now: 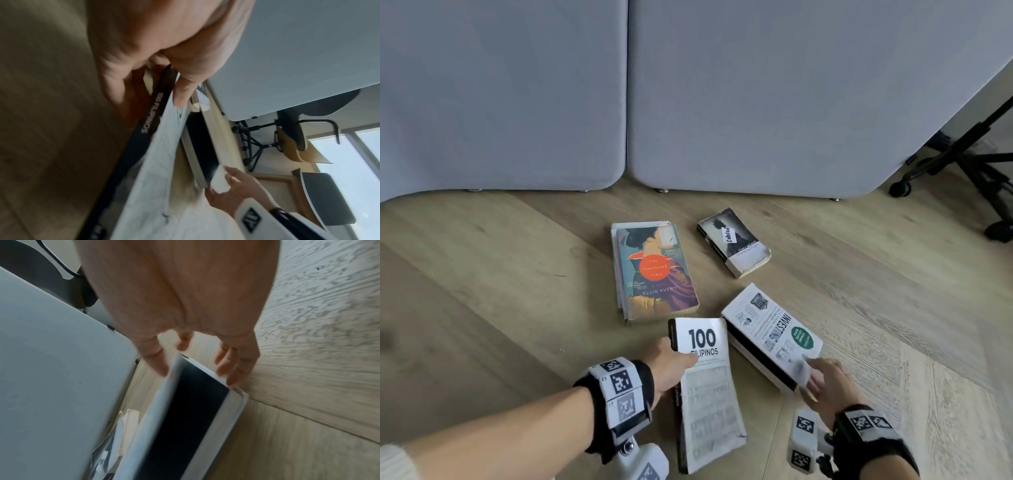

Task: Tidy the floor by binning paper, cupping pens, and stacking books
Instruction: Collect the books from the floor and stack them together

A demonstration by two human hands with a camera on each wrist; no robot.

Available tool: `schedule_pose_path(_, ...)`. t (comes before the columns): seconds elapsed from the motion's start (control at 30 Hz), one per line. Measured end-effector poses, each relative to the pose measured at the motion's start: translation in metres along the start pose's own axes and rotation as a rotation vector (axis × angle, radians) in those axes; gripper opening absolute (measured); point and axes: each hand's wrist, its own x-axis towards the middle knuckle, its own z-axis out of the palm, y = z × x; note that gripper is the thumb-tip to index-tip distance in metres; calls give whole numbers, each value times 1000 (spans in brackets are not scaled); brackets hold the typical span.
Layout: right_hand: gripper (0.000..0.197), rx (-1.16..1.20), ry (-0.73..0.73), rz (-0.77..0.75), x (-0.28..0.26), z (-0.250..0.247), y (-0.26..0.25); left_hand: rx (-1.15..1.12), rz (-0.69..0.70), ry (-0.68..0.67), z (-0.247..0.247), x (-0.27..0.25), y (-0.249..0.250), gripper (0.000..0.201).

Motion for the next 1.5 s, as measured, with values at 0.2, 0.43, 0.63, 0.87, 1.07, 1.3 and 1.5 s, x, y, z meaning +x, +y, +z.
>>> schedule_pose_path(0.2,46,-363,69,25,-12,12,-10,-92,156,-74,-29,-10,23,38)
schedule_pose_path(0.43,76,-784,103,46,-20,58,6,-380,301,90,-88,-21,49,26)
schedule_pose_path(0.63,95,-710,-111,-82,-8,59,13,-577,263,253,-126,-9,51,31)
schedule_pose_path(0.87,48,-161,-52,-149,-19,60,-19,-685,210,251,-130,-6,62,39)
schedule_pose_path(1.07,29,-79,83,-774,-84,64,-106,-640,265,106,-123,-13,85,44)
schedule_pose_path(1.3,27,-274,-419,-997,-147,134,-126,-506,435,64,-99,-18,108,54)
schedule_pose_path(1.5,46,-339,-557,-729,-127,211,-113,-388,600,21,-95,-21,117,69)
